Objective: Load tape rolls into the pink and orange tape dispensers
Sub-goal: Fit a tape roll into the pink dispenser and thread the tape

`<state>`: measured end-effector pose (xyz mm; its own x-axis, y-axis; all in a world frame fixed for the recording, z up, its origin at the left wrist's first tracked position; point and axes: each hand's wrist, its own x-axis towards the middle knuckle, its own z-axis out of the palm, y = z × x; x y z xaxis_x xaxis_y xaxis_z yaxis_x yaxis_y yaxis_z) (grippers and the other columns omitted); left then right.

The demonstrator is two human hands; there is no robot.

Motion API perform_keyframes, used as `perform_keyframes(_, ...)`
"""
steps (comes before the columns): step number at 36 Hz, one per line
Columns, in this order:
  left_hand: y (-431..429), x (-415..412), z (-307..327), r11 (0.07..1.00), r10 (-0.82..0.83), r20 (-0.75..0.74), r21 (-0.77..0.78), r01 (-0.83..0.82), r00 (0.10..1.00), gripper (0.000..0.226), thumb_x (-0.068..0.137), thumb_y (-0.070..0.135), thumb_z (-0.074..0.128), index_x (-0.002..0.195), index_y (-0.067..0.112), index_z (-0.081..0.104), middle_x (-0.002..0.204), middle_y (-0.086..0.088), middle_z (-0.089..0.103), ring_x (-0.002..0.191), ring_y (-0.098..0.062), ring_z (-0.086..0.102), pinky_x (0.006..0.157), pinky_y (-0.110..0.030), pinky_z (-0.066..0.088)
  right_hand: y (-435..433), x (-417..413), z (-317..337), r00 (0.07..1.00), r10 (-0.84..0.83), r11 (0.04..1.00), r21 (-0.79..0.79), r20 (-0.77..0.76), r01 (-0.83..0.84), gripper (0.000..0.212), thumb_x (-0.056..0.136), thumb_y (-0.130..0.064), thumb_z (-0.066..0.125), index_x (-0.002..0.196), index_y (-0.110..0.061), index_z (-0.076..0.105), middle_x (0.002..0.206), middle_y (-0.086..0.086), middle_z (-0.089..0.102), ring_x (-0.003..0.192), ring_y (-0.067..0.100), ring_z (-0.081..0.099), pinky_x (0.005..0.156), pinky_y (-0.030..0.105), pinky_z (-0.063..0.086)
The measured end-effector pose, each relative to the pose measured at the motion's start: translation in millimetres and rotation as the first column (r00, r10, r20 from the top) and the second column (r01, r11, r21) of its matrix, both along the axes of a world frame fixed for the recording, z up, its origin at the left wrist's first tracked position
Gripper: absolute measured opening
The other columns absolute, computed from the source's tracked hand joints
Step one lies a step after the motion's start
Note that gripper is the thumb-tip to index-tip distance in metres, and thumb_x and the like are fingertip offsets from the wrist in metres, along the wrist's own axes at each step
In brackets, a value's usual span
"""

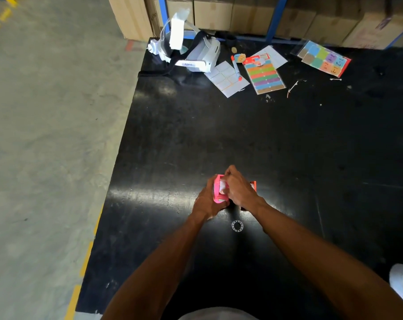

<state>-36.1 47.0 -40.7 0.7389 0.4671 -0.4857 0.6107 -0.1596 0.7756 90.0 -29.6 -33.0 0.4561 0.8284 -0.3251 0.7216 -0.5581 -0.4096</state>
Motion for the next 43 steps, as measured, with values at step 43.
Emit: perform_keyframes(43, 1, 0, 3, 0.994, -0.1, -0.037, 0.031, 0.101, 0.994, 0.107, 0.067, 0.039, 0.082, 0.148, 0.039, 0.012, 0.124, 0.002, 0.066, 0.104, -0.021, 0.066, 0.09, -0.04, 0.055, -10, 3, 5, 0.987, 0.032, 0.995, 0.092, 0.156, -0.046, 0.018, 0.094, -0.024, 0.058, 0.101, -0.018, 0.073, 0.102, 0.002, 0.064, 0.099, 0.025, 0.062, 0.086, 0.041, 0.042)
